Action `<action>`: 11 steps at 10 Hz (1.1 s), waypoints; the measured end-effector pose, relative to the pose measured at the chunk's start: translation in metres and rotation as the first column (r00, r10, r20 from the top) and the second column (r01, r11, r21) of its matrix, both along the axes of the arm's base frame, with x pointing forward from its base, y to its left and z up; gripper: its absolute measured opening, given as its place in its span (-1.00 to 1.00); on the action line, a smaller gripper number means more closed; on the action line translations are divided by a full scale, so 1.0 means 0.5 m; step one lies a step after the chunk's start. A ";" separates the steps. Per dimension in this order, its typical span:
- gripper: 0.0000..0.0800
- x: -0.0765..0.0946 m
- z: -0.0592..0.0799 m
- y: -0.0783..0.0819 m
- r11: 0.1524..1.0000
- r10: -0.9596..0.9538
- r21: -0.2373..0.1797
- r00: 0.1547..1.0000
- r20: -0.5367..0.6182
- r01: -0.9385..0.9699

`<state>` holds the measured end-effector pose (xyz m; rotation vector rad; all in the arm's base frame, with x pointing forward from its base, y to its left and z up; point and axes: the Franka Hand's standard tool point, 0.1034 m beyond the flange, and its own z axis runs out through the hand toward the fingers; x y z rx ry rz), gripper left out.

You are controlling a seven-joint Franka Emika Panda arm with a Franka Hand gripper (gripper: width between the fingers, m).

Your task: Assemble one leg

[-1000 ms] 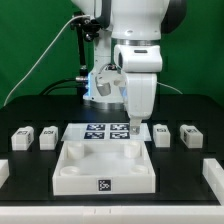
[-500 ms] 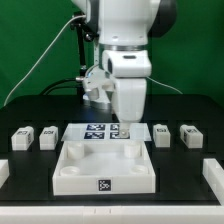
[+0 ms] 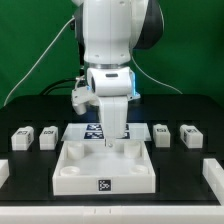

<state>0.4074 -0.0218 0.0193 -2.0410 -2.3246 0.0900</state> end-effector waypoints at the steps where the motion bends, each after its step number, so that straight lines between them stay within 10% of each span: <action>1: 0.63 0.000 -0.008 0.001 1.000 0.000 0.002 1.000 -0.006 0.000; 4: 0.63 0.009 -0.016 0.002 1.000 -0.008 0.003 1.000 -0.008 0.008; 6: 0.30 0.008 -0.017 0.003 1.000 -0.015 0.003 1.000 -0.009 0.015; 9: -0.81 0.008 -0.017 0.001 1.000 -0.017 0.002 1.000 -0.008 0.018; 11: -0.84 0.011 -0.016 0.001 1.000 -0.018 0.003 1.000 -0.002 0.018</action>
Offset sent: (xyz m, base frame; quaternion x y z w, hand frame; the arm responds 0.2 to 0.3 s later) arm 0.0060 0.0059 0.0068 -0.0018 -0.0007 0.0133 0.9999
